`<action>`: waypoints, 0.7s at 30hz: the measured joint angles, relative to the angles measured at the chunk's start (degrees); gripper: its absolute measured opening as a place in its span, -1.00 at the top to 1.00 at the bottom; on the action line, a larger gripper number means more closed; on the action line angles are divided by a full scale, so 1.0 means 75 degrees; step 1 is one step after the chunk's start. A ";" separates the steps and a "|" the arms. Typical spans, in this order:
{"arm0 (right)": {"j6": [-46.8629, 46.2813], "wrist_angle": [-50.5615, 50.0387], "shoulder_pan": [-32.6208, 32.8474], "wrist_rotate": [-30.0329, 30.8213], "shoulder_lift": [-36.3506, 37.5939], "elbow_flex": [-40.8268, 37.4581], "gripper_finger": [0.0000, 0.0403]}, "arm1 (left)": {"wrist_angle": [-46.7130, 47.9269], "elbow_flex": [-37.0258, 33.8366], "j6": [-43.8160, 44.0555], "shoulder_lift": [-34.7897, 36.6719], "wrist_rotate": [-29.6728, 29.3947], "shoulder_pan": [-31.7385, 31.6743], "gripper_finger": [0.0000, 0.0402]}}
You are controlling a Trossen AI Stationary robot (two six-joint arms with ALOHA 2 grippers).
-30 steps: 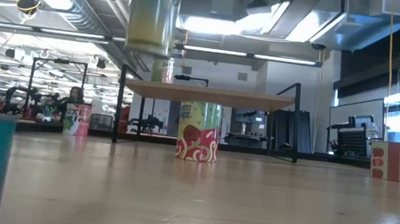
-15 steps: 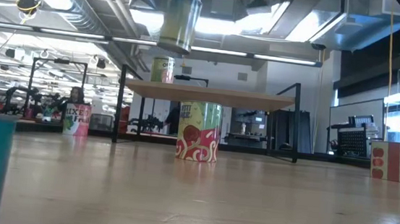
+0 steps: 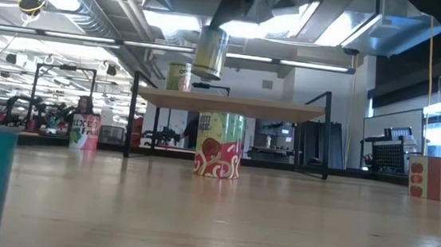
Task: Pick and place cans onto a shelf
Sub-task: Put the canned carrots on the shelf
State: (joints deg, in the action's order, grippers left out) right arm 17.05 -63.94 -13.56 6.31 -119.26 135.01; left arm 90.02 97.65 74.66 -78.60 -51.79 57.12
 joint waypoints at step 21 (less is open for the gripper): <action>0.0199 -0.0361 -0.0895 -0.1019 -0.0187 -0.0052 1.00 | 0.0000 0.0000 0.0226 -0.0001 0.0040 -0.0535 0.79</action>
State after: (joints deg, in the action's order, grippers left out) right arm 18.55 -66.65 -20.27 -1.34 -120.67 134.61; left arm 90.02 97.65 76.36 -78.61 -51.48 53.11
